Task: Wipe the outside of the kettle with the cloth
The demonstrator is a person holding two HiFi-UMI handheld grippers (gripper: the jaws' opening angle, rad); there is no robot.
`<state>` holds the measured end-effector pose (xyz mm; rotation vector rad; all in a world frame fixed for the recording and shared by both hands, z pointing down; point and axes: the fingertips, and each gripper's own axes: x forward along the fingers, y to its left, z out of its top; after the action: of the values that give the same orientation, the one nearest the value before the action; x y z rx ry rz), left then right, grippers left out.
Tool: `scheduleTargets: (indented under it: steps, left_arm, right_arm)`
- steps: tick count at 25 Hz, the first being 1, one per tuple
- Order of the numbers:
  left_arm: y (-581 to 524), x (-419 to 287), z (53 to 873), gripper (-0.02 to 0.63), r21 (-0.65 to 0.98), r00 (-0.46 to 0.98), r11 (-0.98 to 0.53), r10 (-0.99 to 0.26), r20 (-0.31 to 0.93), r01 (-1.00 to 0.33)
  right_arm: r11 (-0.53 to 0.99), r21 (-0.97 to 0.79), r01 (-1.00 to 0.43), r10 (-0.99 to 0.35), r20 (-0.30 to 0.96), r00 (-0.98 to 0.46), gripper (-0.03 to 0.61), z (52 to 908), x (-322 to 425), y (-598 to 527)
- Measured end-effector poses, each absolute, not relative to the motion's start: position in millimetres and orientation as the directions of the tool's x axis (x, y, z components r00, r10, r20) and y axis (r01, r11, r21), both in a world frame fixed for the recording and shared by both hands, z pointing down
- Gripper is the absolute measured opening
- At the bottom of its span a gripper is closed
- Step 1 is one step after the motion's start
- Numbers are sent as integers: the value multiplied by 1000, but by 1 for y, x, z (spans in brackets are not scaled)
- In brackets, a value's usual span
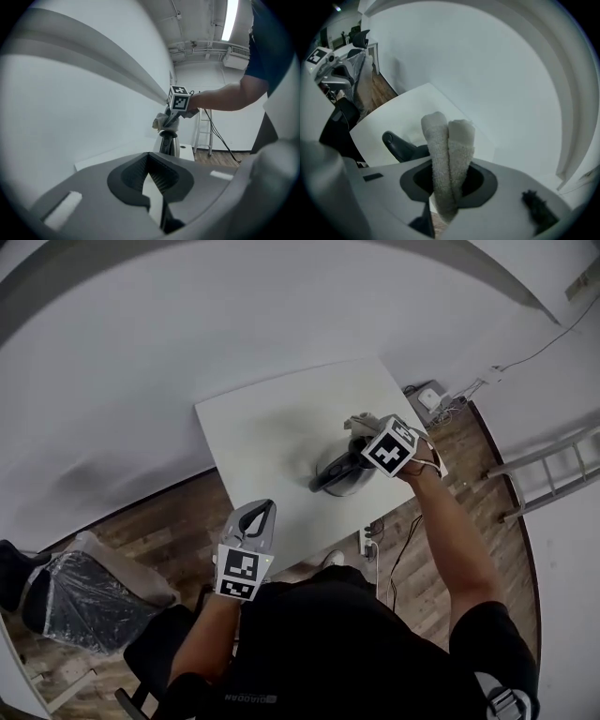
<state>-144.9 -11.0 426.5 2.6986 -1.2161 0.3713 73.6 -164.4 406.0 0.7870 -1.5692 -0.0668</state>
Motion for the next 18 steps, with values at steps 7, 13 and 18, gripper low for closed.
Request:
scheduleTargets:
  steps: [7,13,18]
  left_arm:
    - [2,-168,433,8,55,645,-662,-704,297,-748]
    - [14,-185,432,8,48,620,-636,-728,295,-770]
    - [15,-205,436,8,38,586,-606,-750,306,-795]
  right_arm:
    - [764,578,-287,-575,812,106,94,419,39,-133]
    - [739,669,-73,-669,742,26,94,438,-21,-96]
    - [669,742,-42,-743,666,-71,94,447,-55,-78]
